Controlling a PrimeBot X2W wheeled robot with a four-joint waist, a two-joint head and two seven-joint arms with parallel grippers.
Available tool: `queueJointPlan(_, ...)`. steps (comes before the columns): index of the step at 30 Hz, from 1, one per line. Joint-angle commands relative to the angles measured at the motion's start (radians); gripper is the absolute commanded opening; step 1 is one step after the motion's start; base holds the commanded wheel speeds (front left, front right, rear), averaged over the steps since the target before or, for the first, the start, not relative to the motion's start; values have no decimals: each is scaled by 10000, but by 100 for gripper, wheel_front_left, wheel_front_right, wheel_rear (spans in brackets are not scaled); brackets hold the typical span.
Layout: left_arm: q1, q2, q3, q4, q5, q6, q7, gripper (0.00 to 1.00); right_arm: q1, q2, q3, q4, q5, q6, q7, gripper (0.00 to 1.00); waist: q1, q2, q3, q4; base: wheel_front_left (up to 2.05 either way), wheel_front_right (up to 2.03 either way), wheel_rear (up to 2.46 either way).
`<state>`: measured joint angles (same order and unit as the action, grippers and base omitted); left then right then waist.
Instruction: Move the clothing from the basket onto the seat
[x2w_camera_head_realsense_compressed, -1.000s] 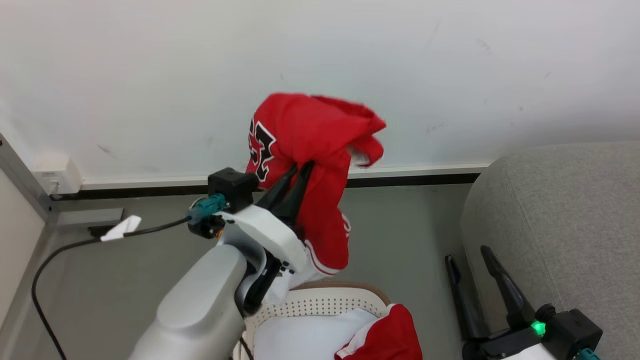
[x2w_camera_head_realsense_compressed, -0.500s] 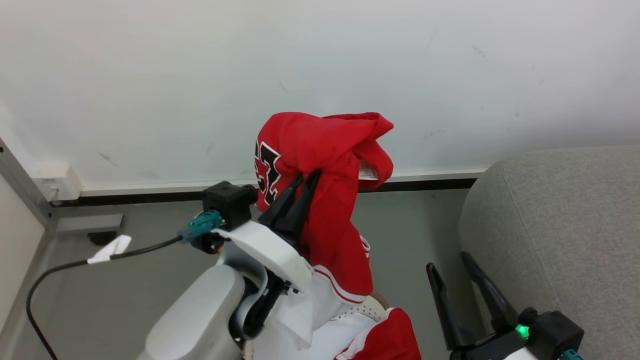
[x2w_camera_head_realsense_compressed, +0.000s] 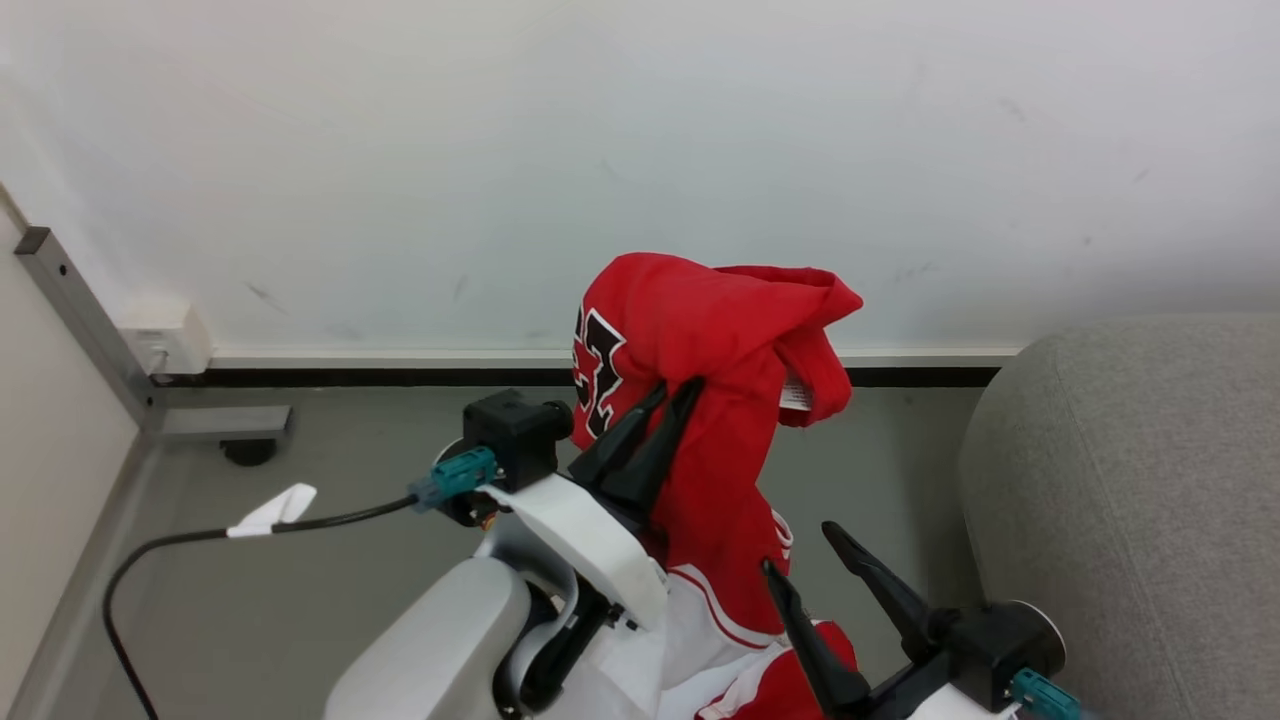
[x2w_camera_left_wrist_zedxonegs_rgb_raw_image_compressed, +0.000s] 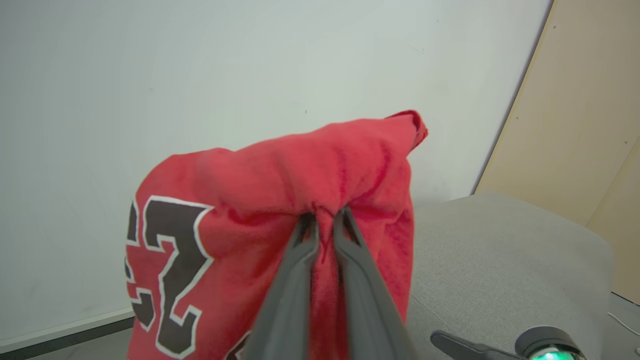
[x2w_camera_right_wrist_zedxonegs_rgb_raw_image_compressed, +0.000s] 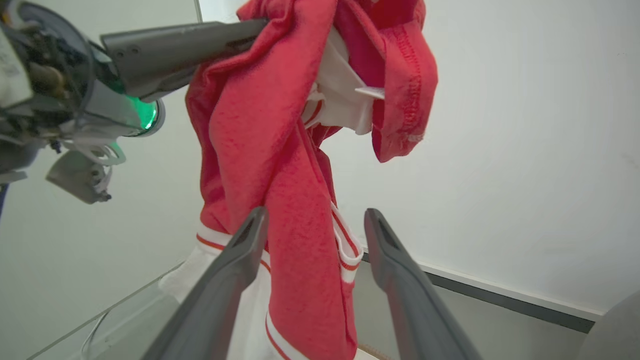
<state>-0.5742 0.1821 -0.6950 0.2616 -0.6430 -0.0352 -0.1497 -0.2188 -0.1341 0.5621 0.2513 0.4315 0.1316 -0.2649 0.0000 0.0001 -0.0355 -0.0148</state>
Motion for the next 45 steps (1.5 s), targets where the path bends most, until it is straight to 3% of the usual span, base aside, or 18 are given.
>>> queueJointPlan(1, 92, -56, -87, -59, 59, -54, 9, 0, -279, -39, 225, 269, 67, -18, 9, 100, 0, -1, -10, 162, 0, 0, 0)
queueJointPlan(20, 585, -850, -1634, -373, -120, -536, 318, 0, -1591, -191, 1714, 2721, 709, -18, 9, 100, 0, -1, -250, 1580, 0, 0, 0)
queueJointPlan(21, 597, -861, -1663, -368, -128, -523, 312, 0, -1633, -178, 1791, 2770, 786, -18, 9, 76, 0, -1, -254, 1600, 0, 0, 0)
queueJointPlan(23, 614, -860, -1672, -349, -155, -517, 297, 0, -1694, -134, 1899, 2811, 926, -18, 9, 12, 0, -1, -250, 1621, 0, 0, 0)
queueJointPlan(24, 607, -846, -1652, -339, -170, -504, 278, 0, -1687, -109, 2002, 2840, 991, -18, 9, 0, 0, -1, -245, 1619, 0, 0, 0)
queueJointPlan(45, 454, -649, -1460, -305, -243, -197, 88, 0, -1708, -79, 2128, 2474, 1179, -18, 8, 0, 0, -1, -78, 1114, 0, 0, 0)
